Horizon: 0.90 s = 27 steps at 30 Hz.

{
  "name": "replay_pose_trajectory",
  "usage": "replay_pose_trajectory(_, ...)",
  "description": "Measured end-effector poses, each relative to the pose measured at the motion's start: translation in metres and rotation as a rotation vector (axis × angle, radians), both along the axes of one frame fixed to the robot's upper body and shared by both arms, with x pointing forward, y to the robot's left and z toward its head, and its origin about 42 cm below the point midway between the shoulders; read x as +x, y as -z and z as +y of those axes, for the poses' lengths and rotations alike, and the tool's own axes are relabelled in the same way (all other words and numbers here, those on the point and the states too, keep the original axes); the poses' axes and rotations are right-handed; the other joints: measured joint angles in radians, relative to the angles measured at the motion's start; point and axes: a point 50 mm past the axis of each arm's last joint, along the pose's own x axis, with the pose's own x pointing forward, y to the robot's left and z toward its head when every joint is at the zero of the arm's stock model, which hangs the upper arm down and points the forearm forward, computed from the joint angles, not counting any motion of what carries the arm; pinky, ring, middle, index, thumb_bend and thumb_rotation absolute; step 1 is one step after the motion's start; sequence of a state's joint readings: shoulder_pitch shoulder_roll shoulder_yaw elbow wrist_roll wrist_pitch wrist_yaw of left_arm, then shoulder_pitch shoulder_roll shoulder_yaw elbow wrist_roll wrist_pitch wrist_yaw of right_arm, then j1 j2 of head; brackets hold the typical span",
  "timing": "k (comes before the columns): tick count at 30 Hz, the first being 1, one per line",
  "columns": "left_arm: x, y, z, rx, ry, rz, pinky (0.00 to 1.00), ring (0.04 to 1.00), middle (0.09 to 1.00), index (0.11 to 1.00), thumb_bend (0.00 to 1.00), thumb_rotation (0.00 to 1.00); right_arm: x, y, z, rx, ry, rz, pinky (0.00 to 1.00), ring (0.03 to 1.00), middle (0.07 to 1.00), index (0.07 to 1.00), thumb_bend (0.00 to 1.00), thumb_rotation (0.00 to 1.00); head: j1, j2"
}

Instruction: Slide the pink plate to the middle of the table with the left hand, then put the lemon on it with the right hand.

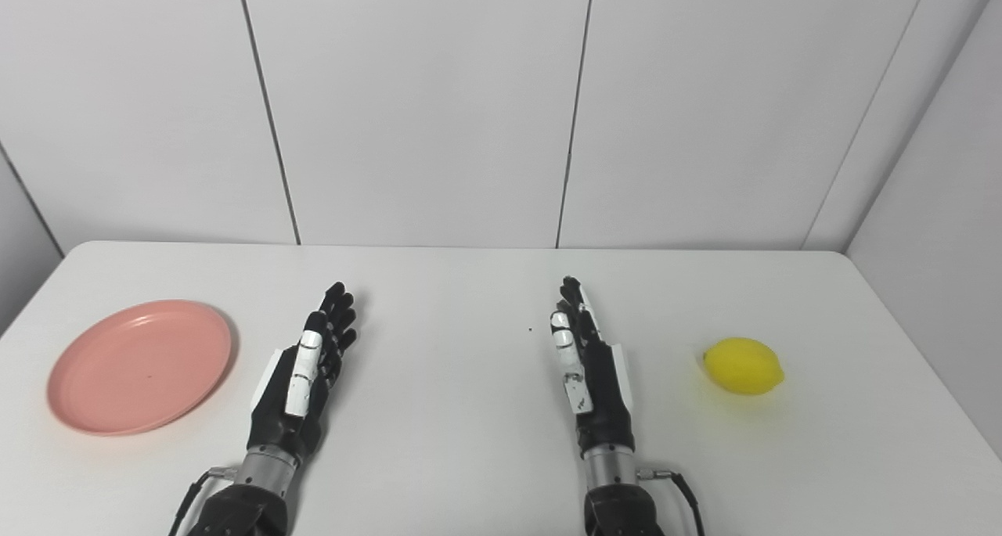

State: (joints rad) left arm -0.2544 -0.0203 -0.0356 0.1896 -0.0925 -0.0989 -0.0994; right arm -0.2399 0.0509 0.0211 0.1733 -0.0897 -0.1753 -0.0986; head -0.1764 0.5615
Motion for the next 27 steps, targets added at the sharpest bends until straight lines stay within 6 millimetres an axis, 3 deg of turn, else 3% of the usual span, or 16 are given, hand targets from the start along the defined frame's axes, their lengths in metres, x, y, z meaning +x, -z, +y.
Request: replay_pose_trajectory(27,0.0024,-0.0009,-0.0006,-0.010,0.003,-0.001,1.00,1.000,1.000,1.000,0.63,1.00,0.0025,-0.0003,-0.0001,-0.001,-0.001,0.001,0.96,0.937,0.947,0.939,0.75,1.00,0.002,-0.002)
